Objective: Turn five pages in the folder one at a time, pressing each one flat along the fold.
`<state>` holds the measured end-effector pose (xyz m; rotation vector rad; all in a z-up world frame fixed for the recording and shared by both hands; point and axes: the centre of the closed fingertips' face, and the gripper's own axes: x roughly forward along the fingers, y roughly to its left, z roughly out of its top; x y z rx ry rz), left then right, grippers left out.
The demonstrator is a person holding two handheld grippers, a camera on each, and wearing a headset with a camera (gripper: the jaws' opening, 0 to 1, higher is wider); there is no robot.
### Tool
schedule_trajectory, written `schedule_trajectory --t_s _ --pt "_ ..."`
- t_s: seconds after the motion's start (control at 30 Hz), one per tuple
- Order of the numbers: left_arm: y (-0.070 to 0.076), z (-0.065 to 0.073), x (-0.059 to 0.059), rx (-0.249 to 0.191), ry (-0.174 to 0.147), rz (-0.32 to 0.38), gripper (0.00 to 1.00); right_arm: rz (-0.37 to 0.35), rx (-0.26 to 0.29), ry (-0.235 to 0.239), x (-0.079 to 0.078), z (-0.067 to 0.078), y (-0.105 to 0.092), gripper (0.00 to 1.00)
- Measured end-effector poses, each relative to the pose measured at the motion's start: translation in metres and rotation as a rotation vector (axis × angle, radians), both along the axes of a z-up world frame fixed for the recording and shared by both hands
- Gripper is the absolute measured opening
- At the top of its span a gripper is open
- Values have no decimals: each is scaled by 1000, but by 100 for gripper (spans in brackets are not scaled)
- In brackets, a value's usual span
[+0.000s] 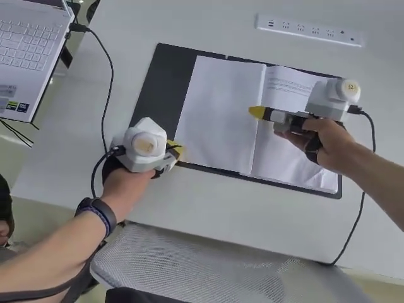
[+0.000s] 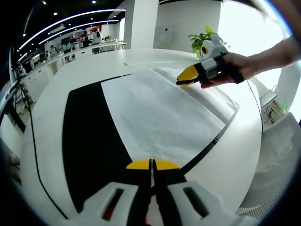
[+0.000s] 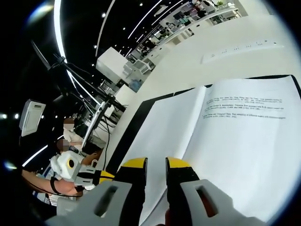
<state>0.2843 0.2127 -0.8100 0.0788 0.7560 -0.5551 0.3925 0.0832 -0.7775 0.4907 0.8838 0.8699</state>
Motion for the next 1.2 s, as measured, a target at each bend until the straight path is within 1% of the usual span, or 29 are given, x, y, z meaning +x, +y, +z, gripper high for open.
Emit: schedule_trajectory --t_s 0.1,0.13,0.17,0.23,0.33,0.4,0.43,0.47,0.5,0.6,0.7,0.77,0.8,0.83,0.9,0.93,0.97,1.0,1.03,1.1,1.13,1.17,1.2 --pt "0 -1 1 -1 -1 2 0 -9 12 -6 8 -2 -2 10" --pt "0 -1 1 -2 -1 7 0 -13 18 -6 20 -6 -5 10" --pt "0 -1 1 -1 -2 8 0 -14 20 -5 22 -7 -6 9" --pt "-1 0 1 -2 -2 12 0 -19 24 -3 23 -9 -6 7" --pt "-2 3 1 0 -1 14 0 -9 31 -4 19 -11 -4 4" --pt "-2 4 1 -1 0 19 0 -4 27 -3 18 -14 -4 2" --pt "-2 5 1 -1 -1 24 0 -5 24 -10 18 -14 -5 0" --pt "-1 5 1 -1 -2 29 0 -6 17 -13 19 -15 -6 0" --pt "-2 5 2 -4 -1 31 0 -4 26 -11 19 -15 -5 0" --pt "-2 6 2 -6 -6 35 0 2 28 -15 17 -14 -5 0" --pt "-3 7 2 -6 -6 34 0 -1 33 -17 20 -15 -4 0" --pt "-3 7 2 -5 -5 33 0 -23 44 -12 26 -16 -4 0" --pt "-3 7 2 -4 -6 33 0 -30 47 -9 34 -21 -6 0" --pt "-3 7 2 -5 -6 34 0 -39 52 -5 37 -22 -7 0" --pt "-3 6 2 -8 -5 39 0 -65 63 0 43 -21 -5 0" --pt "-3 6 3 -8 -5 40 0 -76 66 1 43 -19 -4 0" --pt "-3 5 3 -9 -5 45 0 -98 76 2 48 -17 -3 0" --pt "-3 5 3 -8 -5 46 0 -110 85 6 48 -14 -2 0" --pt "-3 5 3 -7 -5 47 0 -131 108 17 52 -13 -1 0" --pt "-3 5 4 -10 -3 49 0 -153 119 23 60 -15 -3 0" --pt "-3 5 4 -11 -3 49 0 -165 130 22 63 -13 -3 0" --pt "-2 4 4 -12 -2 49 0 -181 125 24 66 -15 -5 0" --pt "-2 4 4 -12 -2 49 0 -188 136 30 71 -17 -6 0"
